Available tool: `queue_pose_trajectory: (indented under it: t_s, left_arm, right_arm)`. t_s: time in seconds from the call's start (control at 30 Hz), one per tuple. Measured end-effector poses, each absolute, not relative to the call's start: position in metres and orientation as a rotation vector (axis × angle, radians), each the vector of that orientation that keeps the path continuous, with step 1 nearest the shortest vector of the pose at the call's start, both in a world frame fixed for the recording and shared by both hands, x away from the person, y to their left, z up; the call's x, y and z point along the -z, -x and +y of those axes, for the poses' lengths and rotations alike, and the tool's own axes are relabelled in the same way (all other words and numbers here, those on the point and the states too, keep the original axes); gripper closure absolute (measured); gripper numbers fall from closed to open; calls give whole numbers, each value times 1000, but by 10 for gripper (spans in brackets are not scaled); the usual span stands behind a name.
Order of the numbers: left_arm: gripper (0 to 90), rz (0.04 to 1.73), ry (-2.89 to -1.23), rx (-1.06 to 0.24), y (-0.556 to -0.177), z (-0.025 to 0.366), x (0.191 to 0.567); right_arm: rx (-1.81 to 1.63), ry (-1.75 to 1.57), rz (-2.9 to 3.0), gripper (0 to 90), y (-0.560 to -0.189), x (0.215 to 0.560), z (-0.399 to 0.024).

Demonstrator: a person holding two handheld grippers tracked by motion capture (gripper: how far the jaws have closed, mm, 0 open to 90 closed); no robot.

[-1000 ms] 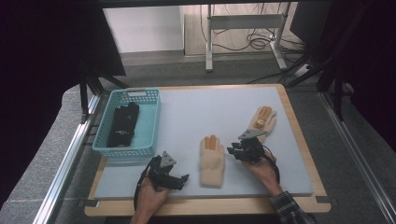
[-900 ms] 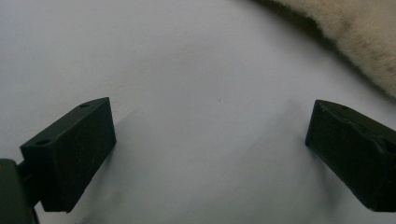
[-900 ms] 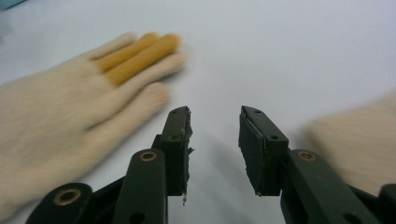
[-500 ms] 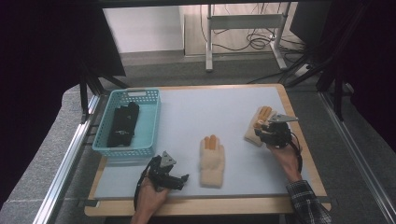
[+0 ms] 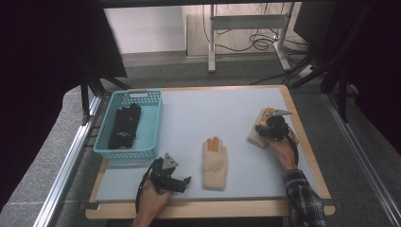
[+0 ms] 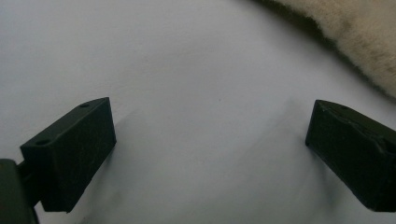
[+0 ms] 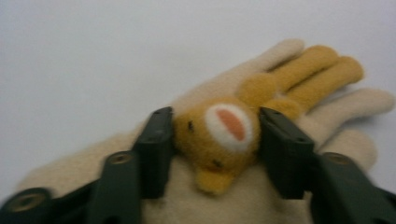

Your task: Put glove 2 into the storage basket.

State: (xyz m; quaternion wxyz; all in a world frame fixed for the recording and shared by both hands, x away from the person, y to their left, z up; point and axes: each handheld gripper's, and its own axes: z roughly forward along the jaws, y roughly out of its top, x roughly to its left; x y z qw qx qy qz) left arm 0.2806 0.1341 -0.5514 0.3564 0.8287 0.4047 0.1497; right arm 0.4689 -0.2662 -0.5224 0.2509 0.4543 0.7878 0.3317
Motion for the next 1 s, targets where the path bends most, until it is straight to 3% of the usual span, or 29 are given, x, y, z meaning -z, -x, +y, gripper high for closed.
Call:
queue_pose_trajectory:
  t_s: [0.1,0.23,1.0]
  left_arm:
    - [19,1045,-2140,-386,-281,134,551]
    - [19,1045,-2140,-386,-281,134,551]
    - [20,1046,-2137,-388,-280,134,552]
  right_arm:
    - [-907,-1253,2138,556,-467,522,-265]
    - [-933,-1254,2151,579,-463,516,-269]
    - [-1133,-1034,2248,577,-398,458,-252]
